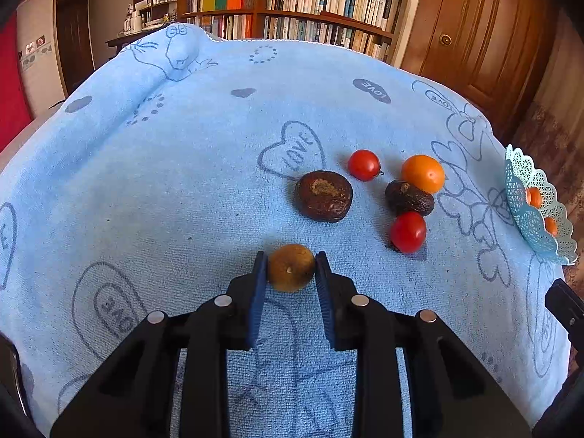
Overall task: Organize fruits
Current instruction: 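Lift the small brown fruit with the left gripper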
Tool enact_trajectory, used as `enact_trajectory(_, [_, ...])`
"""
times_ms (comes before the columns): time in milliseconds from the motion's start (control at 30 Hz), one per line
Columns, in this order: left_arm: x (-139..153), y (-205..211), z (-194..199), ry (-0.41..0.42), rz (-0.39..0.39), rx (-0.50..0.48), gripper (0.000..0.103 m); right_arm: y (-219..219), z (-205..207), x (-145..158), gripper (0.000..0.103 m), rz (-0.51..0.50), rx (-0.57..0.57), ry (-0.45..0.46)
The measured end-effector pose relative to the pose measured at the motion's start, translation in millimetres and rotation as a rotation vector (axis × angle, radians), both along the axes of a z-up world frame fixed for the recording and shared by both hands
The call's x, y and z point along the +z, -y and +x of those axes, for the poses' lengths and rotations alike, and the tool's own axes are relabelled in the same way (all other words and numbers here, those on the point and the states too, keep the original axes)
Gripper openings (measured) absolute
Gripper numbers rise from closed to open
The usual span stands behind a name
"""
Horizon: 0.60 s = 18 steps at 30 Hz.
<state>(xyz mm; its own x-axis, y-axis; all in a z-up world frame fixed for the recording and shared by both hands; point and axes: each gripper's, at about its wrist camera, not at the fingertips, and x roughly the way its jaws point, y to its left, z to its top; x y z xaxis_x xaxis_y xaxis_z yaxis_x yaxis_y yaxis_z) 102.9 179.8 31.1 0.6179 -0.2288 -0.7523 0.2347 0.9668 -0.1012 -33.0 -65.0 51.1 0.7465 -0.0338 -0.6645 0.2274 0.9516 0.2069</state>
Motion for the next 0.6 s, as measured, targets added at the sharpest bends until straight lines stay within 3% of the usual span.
enact_trajectory(267, [10,-6,-13,0.072,-0.010,0.013,0.027,-28,30,2,0.059,0.010,0.112,-0.023])
enact_trajectory(600, [7,-25,-17,0.063,-0.044,0.052,0.027,-74,86,-11,0.059,-0.023,0.227,-0.085])
